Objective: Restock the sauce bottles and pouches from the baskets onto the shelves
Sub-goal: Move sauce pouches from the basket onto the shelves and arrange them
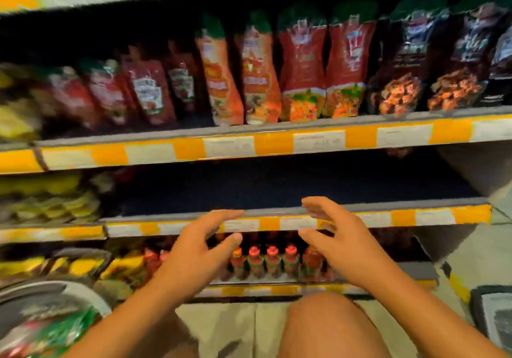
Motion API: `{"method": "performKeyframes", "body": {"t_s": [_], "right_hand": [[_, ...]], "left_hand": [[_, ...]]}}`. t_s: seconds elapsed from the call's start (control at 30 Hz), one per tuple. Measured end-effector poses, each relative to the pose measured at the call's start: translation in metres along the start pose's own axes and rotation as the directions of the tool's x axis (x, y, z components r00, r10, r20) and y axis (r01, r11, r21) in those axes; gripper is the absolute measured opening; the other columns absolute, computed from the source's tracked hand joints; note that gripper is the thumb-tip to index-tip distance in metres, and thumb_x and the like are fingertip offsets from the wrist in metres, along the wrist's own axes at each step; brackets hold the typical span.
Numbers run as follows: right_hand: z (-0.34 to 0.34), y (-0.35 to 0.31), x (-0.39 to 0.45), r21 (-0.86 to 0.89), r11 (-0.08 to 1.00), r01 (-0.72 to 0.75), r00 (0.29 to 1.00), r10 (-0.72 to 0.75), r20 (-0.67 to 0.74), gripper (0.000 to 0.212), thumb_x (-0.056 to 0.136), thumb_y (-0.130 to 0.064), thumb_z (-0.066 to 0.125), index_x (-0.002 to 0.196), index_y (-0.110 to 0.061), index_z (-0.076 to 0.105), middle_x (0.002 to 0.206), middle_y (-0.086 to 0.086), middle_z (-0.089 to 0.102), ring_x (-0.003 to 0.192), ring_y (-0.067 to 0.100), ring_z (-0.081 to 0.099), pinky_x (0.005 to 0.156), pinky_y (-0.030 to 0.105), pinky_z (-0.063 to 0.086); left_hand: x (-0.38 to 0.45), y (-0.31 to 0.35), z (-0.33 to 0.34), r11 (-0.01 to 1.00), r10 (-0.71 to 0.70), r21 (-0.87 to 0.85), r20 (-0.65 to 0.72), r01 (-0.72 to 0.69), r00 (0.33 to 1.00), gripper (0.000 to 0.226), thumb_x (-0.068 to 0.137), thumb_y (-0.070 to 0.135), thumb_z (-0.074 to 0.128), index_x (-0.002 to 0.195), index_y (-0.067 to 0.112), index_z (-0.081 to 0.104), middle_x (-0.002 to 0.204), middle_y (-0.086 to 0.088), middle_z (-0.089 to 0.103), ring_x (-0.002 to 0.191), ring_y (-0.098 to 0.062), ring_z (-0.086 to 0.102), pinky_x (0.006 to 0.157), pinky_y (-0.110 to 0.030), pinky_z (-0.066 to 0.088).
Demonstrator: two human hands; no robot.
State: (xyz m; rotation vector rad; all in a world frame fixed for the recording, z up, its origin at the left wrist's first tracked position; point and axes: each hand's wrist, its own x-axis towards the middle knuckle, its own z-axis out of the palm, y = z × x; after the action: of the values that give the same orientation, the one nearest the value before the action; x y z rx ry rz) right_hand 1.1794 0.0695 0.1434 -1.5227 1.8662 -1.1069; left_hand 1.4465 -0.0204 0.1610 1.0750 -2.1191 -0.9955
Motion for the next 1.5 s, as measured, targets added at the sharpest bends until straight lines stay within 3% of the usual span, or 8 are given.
{"method": "performKeyframes", "body": {"t_s": [0.3, 0.43, 0.7, 0.83, 1.07, 1.2, 1.37, 1.5], "right_hand": [[0.13, -0.134, -0.012, -0.101, 0.972, 0.212, 0.933, -0.17, 0.318, 0.035, 0.094, -0.042, 0.071, 0.12, -0.058, 0.055, 0.108, -0.035, 0.063, 0.104, -0.011, 0.062, 0.078, 0.013, 0.049], [0.193, -0.177, -0.018, -0.077, 0.95, 0.301, 0.868, -0.24, 0.434, 0.04, 0.094, -0.04, 0.071, 0.131, -0.048, 0.059, 0.128, -0.031, 0.057, 0.115, -0.001, 0.056, 0.098, 0.028, 0.047], [0.304, -0.226, -0.037, -0.069, 0.91, 0.408, 0.737, -0.284, 0.613, 0.041, 0.095, -0.049, 0.066, 0.136, -0.046, 0.058, 0.133, -0.03, 0.052, 0.119, -0.003, 0.048, 0.102, 0.029, 0.043], [0.366, -0.238, -0.05, -0.056, 0.912, 0.406, 0.64, -0.24, 0.73, 0.041, 0.097, -0.046, 0.067, 0.137, -0.041, 0.059, 0.133, -0.025, 0.05, 0.124, -0.001, 0.047, 0.098, 0.025, 0.037], [0.467, -0.237, -0.074, -0.111, 0.927, 0.359, 0.496, -0.089, 0.864, 0.048, 0.094, -0.04, 0.071, 0.138, -0.029, 0.059, 0.139, -0.006, 0.059, 0.111, 0.017, 0.063, 0.093, 0.038, 0.053], [0.511, -0.223, -0.087, -0.201, 0.89, 0.408, 0.468, -0.014, 0.884, 0.049, 0.092, -0.033, 0.072, 0.138, -0.019, 0.06, 0.137, 0.003, 0.063, 0.115, 0.022, 0.063, 0.094, 0.031, 0.048], [0.535, -0.2, -0.095, -0.253, 0.886, 0.39, 0.467, 0.047, 0.883, 0.055, 0.09, -0.033, 0.077, 0.137, -0.014, 0.058, 0.113, -0.002, 0.064, 0.1, 0.019, 0.063, 0.09, 0.033, 0.052], [0.543, -0.194, -0.094, -0.285, 0.899, 0.332, 0.535, 0.069, 0.842, 0.07, 0.092, -0.032, 0.074, 0.152, -0.012, 0.044, 0.14, 0.011, 0.05, 0.12, 0.027, 0.058, 0.103, 0.041, 0.05]], "left_hand": [[-0.174, -0.083, -0.145, 0.978, -0.189, 0.027, -0.327, 0.209, 0.926, 0.038, 0.095, 0.03, 0.072, 0.126, 0.052, 0.065, 0.132, 0.035, 0.059, 0.125, 0.01, 0.054, 0.101, -0.024, 0.044], [-0.245, -0.114, -0.185, 0.948, -0.299, -0.043, -0.465, 0.316, 0.833, 0.038, 0.094, 0.029, 0.072, 0.123, 0.053, 0.066, 0.129, 0.036, 0.06, 0.122, 0.014, 0.054, 0.095, -0.009, 0.043], [-0.349, -0.18, -0.223, 0.825, -0.534, -0.244, -0.631, 0.509, 0.563, 0.029, 0.093, 0.025, 0.074, 0.116, 0.044, 0.073, 0.123, 0.02, 0.07, 0.115, -0.002, 0.064, 0.104, -0.039, 0.05], [-0.394, -0.221, -0.217, 0.714, -0.661, -0.357, -0.627, 0.602, 0.412, 0.028, 0.092, 0.018, 0.075, 0.111, 0.037, 0.074, 0.119, 0.013, 0.072, 0.11, -0.012, 0.068, 0.095, -0.045, 0.053], [-0.43, -0.27, -0.193, 0.531, -0.808, -0.421, -0.512, 0.735, 0.291, 0.032, 0.087, 0.019, 0.076, 0.101, 0.045, 0.064, 0.135, 0.002, 0.065, 0.115, -0.012, 0.065, 0.085, -0.031, 0.053], [-0.422, -0.284, -0.177, 0.429, -0.867, -0.463, -0.452, 0.775, 0.21, 0.035, 0.085, 0.024, 0.075, 0.116, 0.027, 0.061, 0.108, 0.005, 0.063, 0.078, -0.014, 0.065, 0.065, -0.035, 0.054], [-0.407, -0.282, -0.165, 0.386, -0.876, -0.502, -0.463, 0.774, 0.137, 0.046, 0.08, 0.031, 0.079, 0.111, 0.034, 0.045, 0.083, 0.001, 0.063, 0.066, -0.012, 0.062, 0.052, -0.031, 0.043], [-0.398, -0.277, -0.155, 0.342, -0.9, -0.549, -0.424, 0.762, 0.099, 0.062, 0.077, 0.035, 0.083, 0.123, 0.026, 0.043, 0.087, 0.001, 0.07, 0.066, -0.014, 0.07, 0.054, -0.038, 0.056]]}}
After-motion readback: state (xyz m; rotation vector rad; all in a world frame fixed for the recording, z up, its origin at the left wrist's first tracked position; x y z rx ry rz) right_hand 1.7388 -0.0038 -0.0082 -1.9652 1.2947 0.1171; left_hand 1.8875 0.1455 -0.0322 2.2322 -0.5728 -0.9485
